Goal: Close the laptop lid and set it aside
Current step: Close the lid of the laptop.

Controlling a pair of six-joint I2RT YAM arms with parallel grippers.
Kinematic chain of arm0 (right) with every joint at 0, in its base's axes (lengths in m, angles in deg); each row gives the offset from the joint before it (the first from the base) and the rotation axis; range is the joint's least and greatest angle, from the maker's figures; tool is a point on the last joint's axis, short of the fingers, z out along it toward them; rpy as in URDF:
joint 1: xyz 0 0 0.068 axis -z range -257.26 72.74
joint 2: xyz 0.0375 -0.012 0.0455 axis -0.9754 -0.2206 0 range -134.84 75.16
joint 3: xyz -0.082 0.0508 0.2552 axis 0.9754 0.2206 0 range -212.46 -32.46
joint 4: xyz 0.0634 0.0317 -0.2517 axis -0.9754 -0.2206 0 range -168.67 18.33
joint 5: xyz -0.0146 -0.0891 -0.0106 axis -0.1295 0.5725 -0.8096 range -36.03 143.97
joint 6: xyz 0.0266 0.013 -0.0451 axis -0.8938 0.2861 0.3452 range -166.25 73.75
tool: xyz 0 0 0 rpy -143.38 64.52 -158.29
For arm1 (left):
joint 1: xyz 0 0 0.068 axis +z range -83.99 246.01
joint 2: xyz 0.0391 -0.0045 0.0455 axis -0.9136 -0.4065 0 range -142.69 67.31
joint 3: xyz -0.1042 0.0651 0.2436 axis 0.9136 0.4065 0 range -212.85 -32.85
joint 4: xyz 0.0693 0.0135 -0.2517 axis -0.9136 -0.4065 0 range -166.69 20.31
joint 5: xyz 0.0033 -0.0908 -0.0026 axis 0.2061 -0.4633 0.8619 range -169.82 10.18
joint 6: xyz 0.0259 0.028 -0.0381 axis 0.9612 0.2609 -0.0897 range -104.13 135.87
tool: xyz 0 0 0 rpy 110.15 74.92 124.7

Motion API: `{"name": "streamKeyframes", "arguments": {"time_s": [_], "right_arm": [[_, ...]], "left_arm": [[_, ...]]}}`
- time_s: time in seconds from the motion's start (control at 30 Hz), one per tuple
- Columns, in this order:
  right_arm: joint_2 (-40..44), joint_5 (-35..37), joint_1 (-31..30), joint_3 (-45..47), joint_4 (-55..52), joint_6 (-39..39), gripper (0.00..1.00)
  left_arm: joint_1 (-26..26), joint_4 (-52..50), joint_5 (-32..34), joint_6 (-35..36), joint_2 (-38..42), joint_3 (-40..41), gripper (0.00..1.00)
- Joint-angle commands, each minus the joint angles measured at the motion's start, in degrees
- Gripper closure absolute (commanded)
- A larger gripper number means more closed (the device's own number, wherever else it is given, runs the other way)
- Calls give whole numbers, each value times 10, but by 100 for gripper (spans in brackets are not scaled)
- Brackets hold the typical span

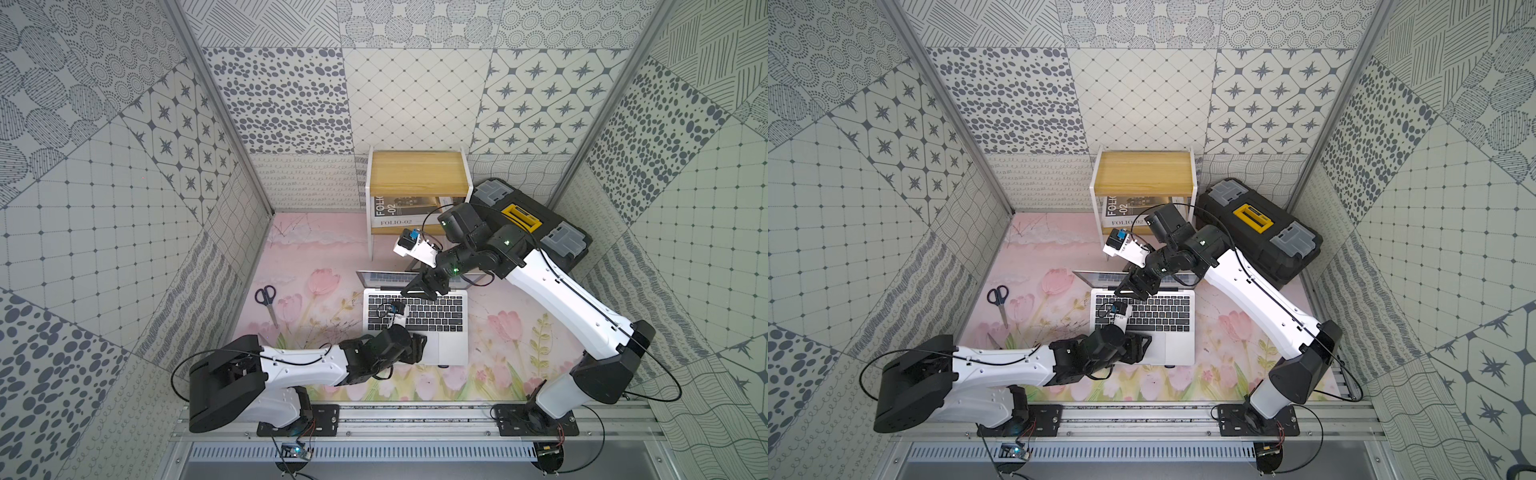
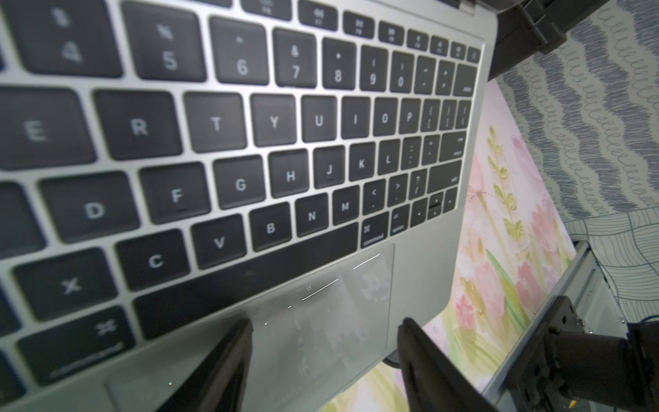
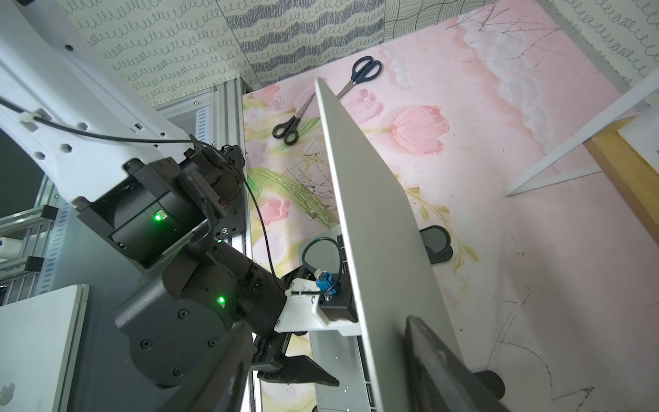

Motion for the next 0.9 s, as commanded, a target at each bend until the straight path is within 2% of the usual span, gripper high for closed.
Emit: {"name": "streamKeyframes", "arguments": {"time_s": [0.0, 0.13, 0.27, 0.4, 0.5, 0.7, 0.87], "right_arm": [[-1, -2, -8, 20, -13, -11, 30], [1, -2, -8, 23, -13, -13, 30], [7, -5, -8, 29, -12, -12, 30], [10, -7, -8, 36, -11, -12, 30], [12, -10, -9, 42, -10, -16, 30], [26, -16, -16, 64, 3, -25, 30], [24, -16, -28, 71, 4, -27, 29]], "left_arm": [[16, -184, 80, -17, 50, 14, 29], [26, -244, 106, -24, 137, 27, 28], [57, -304, 121, -21, 239, 45, 24], [88, -358, 148, 15, 319, 32, 21], [120, -392, 170, 33, 351, 18, 21], [207, -392, 158, 55, 421, 16, 19], [249, -395, 185, 92, 461, -14, 21]]}}
